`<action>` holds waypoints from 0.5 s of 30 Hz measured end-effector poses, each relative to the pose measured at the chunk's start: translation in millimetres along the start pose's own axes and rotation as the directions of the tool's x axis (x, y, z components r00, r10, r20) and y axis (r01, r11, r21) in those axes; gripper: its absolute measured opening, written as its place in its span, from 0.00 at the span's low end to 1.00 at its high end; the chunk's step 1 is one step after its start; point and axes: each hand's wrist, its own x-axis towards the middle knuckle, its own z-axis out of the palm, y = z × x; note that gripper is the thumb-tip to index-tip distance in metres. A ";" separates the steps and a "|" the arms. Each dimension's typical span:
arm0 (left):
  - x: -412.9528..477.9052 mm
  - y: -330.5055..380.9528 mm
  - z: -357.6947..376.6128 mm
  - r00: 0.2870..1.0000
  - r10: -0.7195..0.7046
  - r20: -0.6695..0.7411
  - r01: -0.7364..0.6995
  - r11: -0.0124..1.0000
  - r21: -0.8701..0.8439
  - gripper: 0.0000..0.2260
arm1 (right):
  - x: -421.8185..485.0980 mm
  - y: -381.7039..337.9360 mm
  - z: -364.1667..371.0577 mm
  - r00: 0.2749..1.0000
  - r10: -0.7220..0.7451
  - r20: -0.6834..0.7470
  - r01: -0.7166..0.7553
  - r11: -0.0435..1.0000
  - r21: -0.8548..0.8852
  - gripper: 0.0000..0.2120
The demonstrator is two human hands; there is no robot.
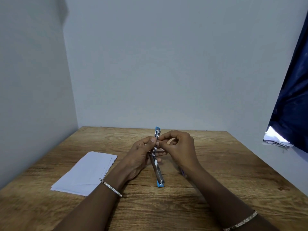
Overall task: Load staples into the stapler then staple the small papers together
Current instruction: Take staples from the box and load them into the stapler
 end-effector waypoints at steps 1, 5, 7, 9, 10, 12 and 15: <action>0.0 -0.3 -0.1 1.000 -0.004 -0.002 0.004 1.000 0.001 0.21 | 0.6 -0.2 -0.9 1.000 -0.014 0.007 0.014 1.000 -0.026 0.05; -0.8 0.4 -0.1 1.000 -0.011 -0.005 0.011 1.000 -0.002 0.19 | 3.0 -2.8 -4.1 0.998 -0.031 0.049 0.036 0.995 -0.096 0.06; -1.1 0.6 0.0 1.000 -0.011 -0.001 0.011 1.000 -0.007 0.19 | 4.2 -3.2 -5.3 0.997 -0.001 0.076 0.008 0.995 -0.095 0.06; -1.1 0.3 0.6 1.000 -0.006 -0.006 0.006 1.000 -0.025 0.20 | 4.0 -3.7 -6.2 0.994 0.041 0.098 -0.039 0.999 -0.024 0.07; -0.6 0.0 0.2 1.000 -0.003 -0.010 0.003 1.000 -0.028 0.20 | 3.7 -3.9 -6.2 0.993 0.062 0.105 -0.065 0.997 0.030 0.08; 1.1 -1.7 -1.4 1.000 0.007 -0.018 -0.007 1.000 -0.021 0.18 | 3.0 -4.0 -6.1 0.990 0.086 0.110 -0.096 0.991 0.094 0.11; 2.0 -3.1 -3.1 1.000 0.024 -0.020 -0.024 1.000 -0.019 0.16 | 3.1 -5.1 -6.2 0.989 0.085 0.119 -0.094 0.993 0.069 0.13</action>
